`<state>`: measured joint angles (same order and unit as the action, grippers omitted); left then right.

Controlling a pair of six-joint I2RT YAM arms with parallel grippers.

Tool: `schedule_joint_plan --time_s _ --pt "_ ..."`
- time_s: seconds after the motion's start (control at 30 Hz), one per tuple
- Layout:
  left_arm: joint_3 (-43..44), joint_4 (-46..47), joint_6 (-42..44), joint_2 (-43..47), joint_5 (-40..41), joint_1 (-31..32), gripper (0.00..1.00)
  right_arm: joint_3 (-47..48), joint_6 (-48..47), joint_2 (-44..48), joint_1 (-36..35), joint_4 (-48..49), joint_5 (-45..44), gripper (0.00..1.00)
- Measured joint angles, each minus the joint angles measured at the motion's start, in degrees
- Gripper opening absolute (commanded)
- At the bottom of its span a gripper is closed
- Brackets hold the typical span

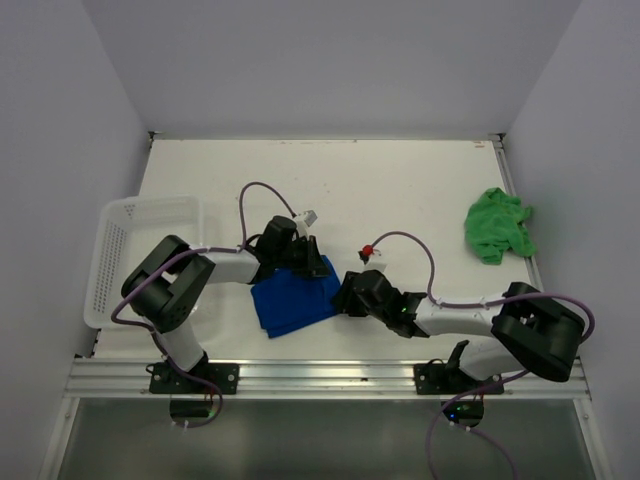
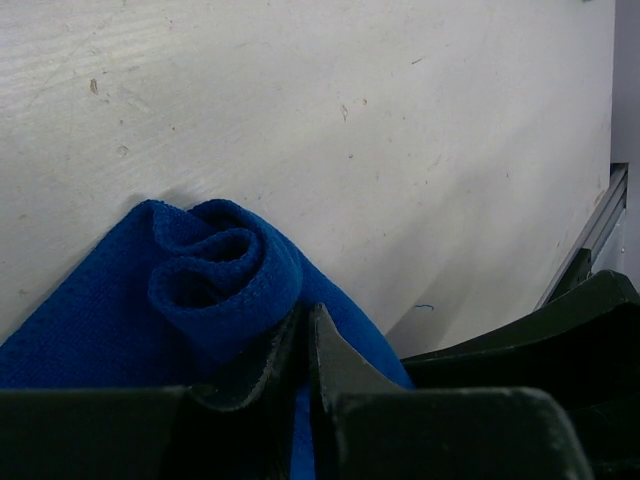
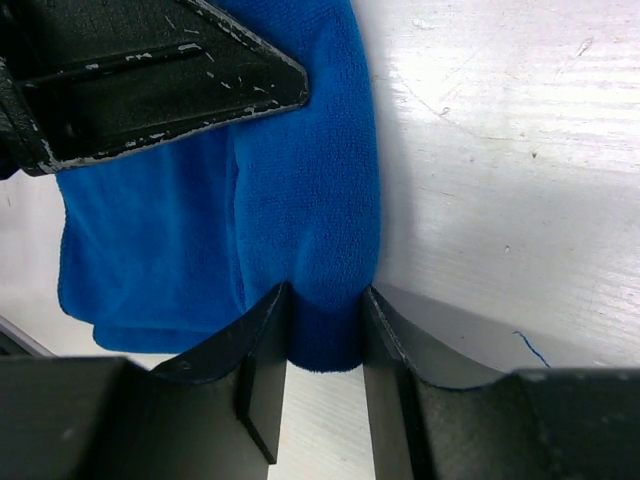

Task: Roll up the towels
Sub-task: Roll the towel

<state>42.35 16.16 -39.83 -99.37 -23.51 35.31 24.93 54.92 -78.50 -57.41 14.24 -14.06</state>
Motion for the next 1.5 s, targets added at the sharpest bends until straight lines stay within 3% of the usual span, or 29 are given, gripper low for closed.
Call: schedule_joint_plan --time_s 0.03,0.17,0.4,0.67,0.97,1.5 --pt "0.0 0.0 0.0 0.04 0.07 0.0 0.13 0.0 0.09 -0.11 0.0 0.33 0.13 0.24" --pt "0.02 -0.31 -0.02 0.22 0.31 0.0 0.13 0.02 -0.61 -0.2 0.0 0.68 0.15 0.09" --pt "3.04 -5.99 0.13 0.98 1.75 0.0 0.16 1.84 -4.0 -0.2 -1.16 -2.23 -2.05 0.01" --pt "6.67 -11.5 0.46 4.28 5.64 -0.76 0.18 5.79 -8.39 -0.68 -6.99 -9.35 -10.1 0.0" --pt "6.84 -13.73 0.46 8.87 7.45 -1.36 0.19 15.8 -11.08 -7.74 -14.27 -21.31 -21.64 0.0" --pt "6.51 -14.6 0.42 10.8 7.8 -1.44 0.19 44.13 -8.72 -30.77 -23.96 -56.92 -40.98 0.0"
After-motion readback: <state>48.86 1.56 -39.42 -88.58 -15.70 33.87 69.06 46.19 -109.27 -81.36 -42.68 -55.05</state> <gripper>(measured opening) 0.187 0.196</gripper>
